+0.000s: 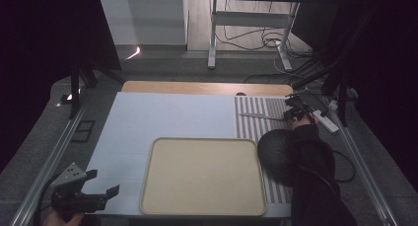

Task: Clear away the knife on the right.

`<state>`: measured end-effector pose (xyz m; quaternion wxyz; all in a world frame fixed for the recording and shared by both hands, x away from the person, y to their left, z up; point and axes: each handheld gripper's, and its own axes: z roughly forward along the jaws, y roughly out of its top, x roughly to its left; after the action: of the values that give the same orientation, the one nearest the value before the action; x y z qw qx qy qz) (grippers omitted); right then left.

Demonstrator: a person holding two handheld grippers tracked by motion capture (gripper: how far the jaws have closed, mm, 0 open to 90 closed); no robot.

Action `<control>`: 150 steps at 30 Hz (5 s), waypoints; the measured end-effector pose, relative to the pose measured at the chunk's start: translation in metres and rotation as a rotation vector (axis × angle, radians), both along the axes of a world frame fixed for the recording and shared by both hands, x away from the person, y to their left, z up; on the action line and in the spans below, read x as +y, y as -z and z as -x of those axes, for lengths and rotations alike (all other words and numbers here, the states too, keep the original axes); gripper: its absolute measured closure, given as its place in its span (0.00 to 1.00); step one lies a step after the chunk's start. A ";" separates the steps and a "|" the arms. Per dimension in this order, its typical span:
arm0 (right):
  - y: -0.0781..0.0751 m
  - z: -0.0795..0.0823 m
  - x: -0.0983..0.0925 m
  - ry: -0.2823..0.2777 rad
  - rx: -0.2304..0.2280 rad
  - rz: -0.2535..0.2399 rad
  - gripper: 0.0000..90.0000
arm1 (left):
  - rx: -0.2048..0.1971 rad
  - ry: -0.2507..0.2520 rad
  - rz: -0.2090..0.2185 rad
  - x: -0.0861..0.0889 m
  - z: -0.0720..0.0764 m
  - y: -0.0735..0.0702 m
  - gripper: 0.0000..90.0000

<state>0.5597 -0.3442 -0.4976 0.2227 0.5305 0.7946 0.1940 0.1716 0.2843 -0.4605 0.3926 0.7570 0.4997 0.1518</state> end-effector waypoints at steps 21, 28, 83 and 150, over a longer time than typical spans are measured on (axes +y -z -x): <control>-0.013 0.021 0.002 -0.125 0.268 -0.039 1.00 | -0.002 -0.002 0.003 0.000 0.000 0.000 0.04; -0.026 0.018 0.003 -0.070 0.176 -0.145 0.59 | -0.002 -0.002 0.003 0.000 0.000 0.000 0.04; -0.024 0.014 0.002 -0.232 0.118 -0.021 0.89 | 0.001 -0.004 0.011 0.001 0.000 0.000 0.04; -0.045 0.199 0.111 -0.607 0.224 -0.264 0.89 | 0.002 -0.001 0.002 0.000 -0.001 0.000 0.04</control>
<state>0.3611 -0.2333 -0.4529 -0.0046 0.3122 0.9037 0.2931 0.1730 0.2841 -0.4604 0.3928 0.7565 0.5008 0.1508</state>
